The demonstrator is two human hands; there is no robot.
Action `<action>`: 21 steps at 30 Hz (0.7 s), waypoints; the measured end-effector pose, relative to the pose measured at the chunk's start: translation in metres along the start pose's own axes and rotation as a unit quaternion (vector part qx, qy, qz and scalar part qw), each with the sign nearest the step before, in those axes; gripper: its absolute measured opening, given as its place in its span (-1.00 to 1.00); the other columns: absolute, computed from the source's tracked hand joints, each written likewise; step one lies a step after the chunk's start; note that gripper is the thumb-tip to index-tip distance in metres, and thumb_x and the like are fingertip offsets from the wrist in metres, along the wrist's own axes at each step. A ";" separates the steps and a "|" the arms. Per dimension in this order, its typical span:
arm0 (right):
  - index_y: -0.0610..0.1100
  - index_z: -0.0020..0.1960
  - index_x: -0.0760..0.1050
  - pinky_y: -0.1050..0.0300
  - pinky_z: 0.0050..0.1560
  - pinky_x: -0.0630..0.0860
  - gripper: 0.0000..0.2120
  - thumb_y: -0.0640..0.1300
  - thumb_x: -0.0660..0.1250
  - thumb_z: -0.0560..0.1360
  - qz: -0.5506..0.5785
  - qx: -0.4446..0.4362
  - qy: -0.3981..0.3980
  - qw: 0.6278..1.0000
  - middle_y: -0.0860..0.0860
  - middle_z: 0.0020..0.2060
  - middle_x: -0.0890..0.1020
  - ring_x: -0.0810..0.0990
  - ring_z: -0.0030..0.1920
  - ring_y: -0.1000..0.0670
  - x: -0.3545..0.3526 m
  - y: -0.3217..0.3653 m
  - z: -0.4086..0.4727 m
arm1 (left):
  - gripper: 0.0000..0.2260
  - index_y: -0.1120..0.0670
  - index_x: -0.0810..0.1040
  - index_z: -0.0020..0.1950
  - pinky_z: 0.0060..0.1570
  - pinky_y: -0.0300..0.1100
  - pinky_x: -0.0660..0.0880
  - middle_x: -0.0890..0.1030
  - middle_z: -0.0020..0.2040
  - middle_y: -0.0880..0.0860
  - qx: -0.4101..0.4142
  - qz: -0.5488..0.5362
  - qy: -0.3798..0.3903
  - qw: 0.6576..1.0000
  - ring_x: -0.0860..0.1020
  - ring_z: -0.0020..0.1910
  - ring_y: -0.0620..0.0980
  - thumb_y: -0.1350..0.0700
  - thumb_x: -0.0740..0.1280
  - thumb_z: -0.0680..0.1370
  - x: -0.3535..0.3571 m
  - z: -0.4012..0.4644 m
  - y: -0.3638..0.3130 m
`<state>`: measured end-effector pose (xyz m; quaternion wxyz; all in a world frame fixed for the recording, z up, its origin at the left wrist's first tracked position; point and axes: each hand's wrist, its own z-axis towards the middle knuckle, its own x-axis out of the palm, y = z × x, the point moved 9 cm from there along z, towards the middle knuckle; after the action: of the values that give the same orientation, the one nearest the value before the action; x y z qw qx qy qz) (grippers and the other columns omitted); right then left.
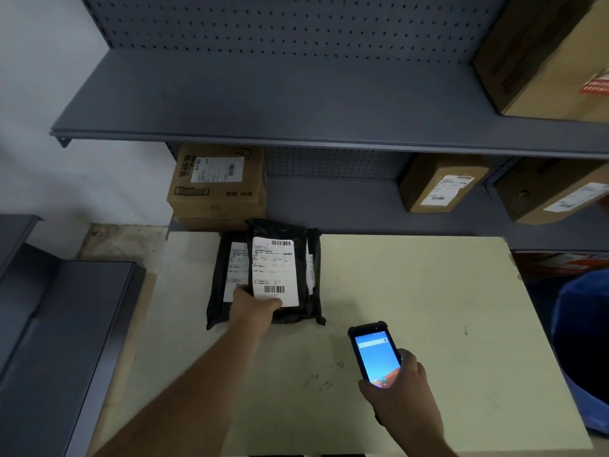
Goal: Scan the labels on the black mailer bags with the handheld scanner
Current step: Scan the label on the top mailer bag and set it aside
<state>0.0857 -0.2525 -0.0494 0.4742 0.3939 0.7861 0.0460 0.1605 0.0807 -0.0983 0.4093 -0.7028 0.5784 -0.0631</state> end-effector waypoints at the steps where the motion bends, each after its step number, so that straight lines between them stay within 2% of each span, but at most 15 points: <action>1: -0.04 0.45 0.34 -0.10 0.01 0.73 -0.20 0.01 0.58 0.29 -0.004 -0.005 0.003 1.000 0.06 0.09 0.46 0.59 0.04 -0.05 -0.003 0.005 -0.001 | -0.51 0.17 0.54 0.33 -0.02 -0.12 0.52 0.69 0.18 0.11 0.001 -0.002 0.006 1.000 0.61 0.04 0.08 0.28 0.54 0.42 0.000 0.000 0.002; 3: -0.01 0.43 0.35 -0.06 -0.03 0.72 -0.23 0.02 0.56 0.29 -0.015 -0.019 0.012 1.000 0.10 0.07 0.48 0.62 0.00 -0.03 -0.010 0.016 -0.005 | -0.61 0.16 0.65 0.24 0.00 -0.11 0.54 0.72 0.16 0.13 0.004 -0.006 0.020 1.000 0.65 0.06 0.12 0.27 0.53 0.42 0.002 0.000 0.004; 6: 0.05 0.34 0.37 -0.05 -0.17 0.73 -0.31 0.07 0.50 0.26 -0.026 -0.034 0.026 0.999 0.17 0.00 0.47 0.67 -0.17 0.00 -0.022 0.029 -0.010 | -0.65 0.17 0.69 0.20 0.12 -0.03 0.58 0.73 0.14 0.14 -0.002 -0.017 0.033 0.999 0.67 0.11 0.16 0.26 0.54 0.42 0.005 -0.003 0.009; 9: 0.09 0.24 0.36 0.02 -0.31 0.69 -0.41 0.05 0.49 0.27 -0.031 -0.041 0.050 0.997 0.15 -0.02 0.50 0.68 -0.33 0.00 -0.033 0.040 -0.013 | -0.67 0.14 0.71 0.16 0.23 0.04 0.58 0.74 0.10 0.11 0.001 -0.029 0.045 0.999 0.67 0.11 0.14 0.24 0.56 0.40 0.008 -0.009 0.011; 13: 0.06 0.14 0.37 0.12 -0.38 0.56 -0.48 0.05 0.49 0.26 -0.028 -0.047 0.096 0.994 0.04 -0.08 0.60 0.61 -0.52 0.06 -0.044 0.057 -0.016 | -0.67 0.11 0.69 0.16 0.19 0.02 0.60 0.75 0.06 0.06 0.020 -0.055 0.067 0.996 0.69 0.09 0.10 0.25 0.56 0.41 0.014 -0.021 0.011; 15: 0.05 0.11 0.37 0.13 -0.38 0.53 -0.49 0.04 0.50 0.25 -0.023 -0.044 0.125 0.991 -0.01 -0.14 0.67 0.60 -0.52 0.06 -0.049 0.064 -0.019 | -0.64 0.11 0.68 0.20 0.15 -0.01 0.61 0.75 0.07 0.04 0.034 -0.064 0.078 0.994 0.70 0.08 0.07 0.25 0.55 0.42 0.018 -0.027 0.008; 18: 0.00 0.07 0.42 0.17 -0.39 0.49 -0.54 0.00 0.54 0.28 -0.012 -0.048 0.158 0.986 0.00 -0.23 0.67 0.59 -0.44 0.06 -0.057 0.075 -0.025 | -0.58 0.11 0.64 0.26 0.08 -0.05 0.63 0.76 0.08 0.00 0.056 -0.077 0.084 0.992 0.71 0.07 0.02 0.25 0.55 0.41 0.023 -0.036 0.004; 21: -0.04 0.08 0.47 0.16 -0.36 0.51 -0.54 0.01 0.58 0.28 0.000 -0.043 0.192 0.981 -0.06 -0.10 0.70 0.60 -0.34 0.02 -0.059 0.085 -0.032 | -0.55 0.08 0.59 0.26 0.11 0.04 0.66 0.75 0.05 -0.02 0.076 -0.082 0.062 0.992 0.72 0.05 0.02 0.23 0.57 0.39 0.022 -0.044 0.000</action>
<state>0.1236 -0.2238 0.0483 0.3312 0.3574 0.8595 0.1542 0.1429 0.0393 -0.0783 0.4183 -0.7093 0.5370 -0.1834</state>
